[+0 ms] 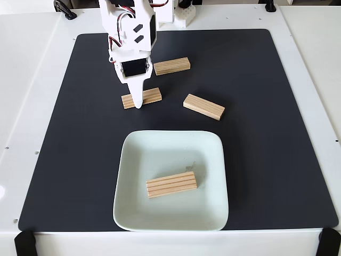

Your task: Pick up the wooden block and place them on the plate.

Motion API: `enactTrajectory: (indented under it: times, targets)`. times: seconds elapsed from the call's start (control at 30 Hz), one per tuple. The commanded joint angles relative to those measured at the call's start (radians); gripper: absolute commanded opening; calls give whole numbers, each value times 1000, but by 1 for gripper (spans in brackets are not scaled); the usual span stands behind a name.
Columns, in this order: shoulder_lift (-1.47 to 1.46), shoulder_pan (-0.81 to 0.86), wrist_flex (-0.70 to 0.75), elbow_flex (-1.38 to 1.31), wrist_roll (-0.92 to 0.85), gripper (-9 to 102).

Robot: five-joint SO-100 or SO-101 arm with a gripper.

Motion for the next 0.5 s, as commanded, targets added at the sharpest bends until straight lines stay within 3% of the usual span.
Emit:
enactTrajectory:
  times: [0.0, 0.47]
  targets:
    - [34, -6, -8, -9, -2, -1]
    - [770, -241, -12, 91, 322, -1]
